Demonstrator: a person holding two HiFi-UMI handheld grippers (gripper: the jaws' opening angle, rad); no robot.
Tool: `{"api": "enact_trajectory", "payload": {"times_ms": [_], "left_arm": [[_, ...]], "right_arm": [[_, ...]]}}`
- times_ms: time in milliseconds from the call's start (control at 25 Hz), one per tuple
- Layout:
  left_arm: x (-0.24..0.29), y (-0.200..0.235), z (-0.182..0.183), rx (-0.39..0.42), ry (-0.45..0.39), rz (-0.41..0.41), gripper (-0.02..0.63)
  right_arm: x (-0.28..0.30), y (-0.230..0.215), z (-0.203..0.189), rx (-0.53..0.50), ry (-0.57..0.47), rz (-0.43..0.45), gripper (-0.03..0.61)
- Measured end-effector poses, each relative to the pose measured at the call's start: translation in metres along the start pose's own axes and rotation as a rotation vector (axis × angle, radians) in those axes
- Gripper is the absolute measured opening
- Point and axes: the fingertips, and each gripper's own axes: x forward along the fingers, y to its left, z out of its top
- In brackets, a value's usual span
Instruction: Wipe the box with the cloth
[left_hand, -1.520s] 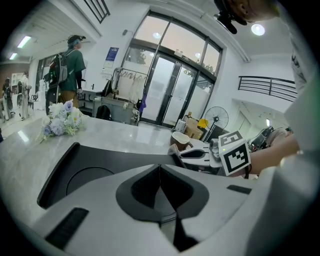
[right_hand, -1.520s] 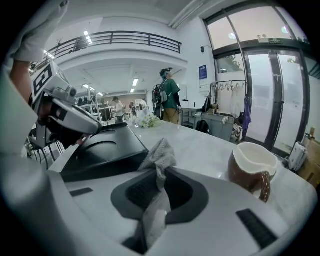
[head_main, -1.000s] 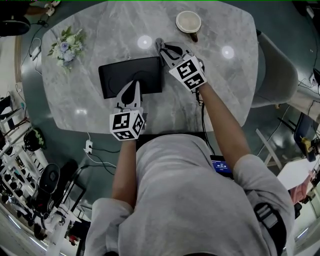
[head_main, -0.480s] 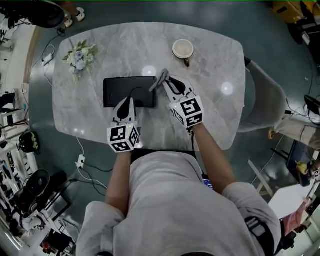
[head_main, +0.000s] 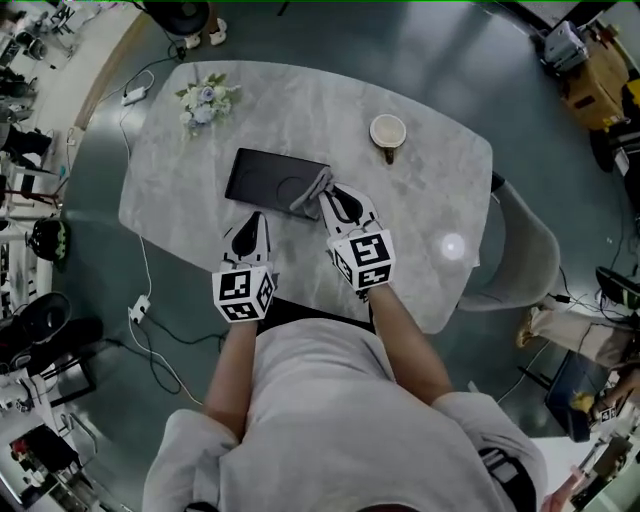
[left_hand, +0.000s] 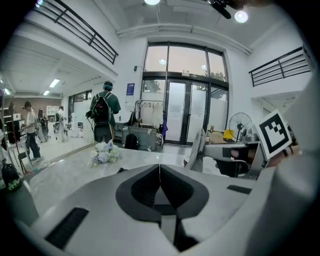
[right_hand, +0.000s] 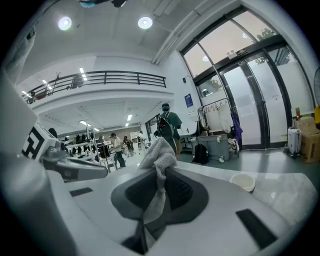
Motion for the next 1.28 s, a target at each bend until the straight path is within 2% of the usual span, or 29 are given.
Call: {"api": "enact_trajectory", "payload": {"times_ms": [280, 440, 560, 880, 1120, 1280], "left_arm": [[-0.027, 0.013, 0.004, 0.01, -0.018, 0.014, 0.025], [-0.045, 0.005, 0.002, 0.012, -0.04, -0.001, 0.025], [-0.067, 0.004, 0.008, 0.006, -0.081, -0.018, 0.025], [-0.148, 0.015, 0.048, 0.033, -0.225, -0.017, 0.025], [-0.19, -0.001, 0.065, 0.093, -0.294, -0.03, 0.025], [-0.202, -0.012, 0.081, 0.058, -0.344, -0.052, 0.025]], "right_arm": [[-0.009, 0.033, 0.005, -0.037, -0.02, 0.006, 0.055], [-0.031, 0.049, 0.009, -0.062, -0.049, -0.019, 0.055], [-0.049, 0.067, 0.016, -0.092, -0.078, -0.05, 0.055], [-0.102, 0.125, 0.064, -0.184, -0.176, -0.128, 0.055], [-0.155, 0.152, 0.091, -0.209, -0.249, -0.184, 0.055], [-0.176, 0.155, 0.107, -0.242, -0.28, -0.197, 0.055]]}}
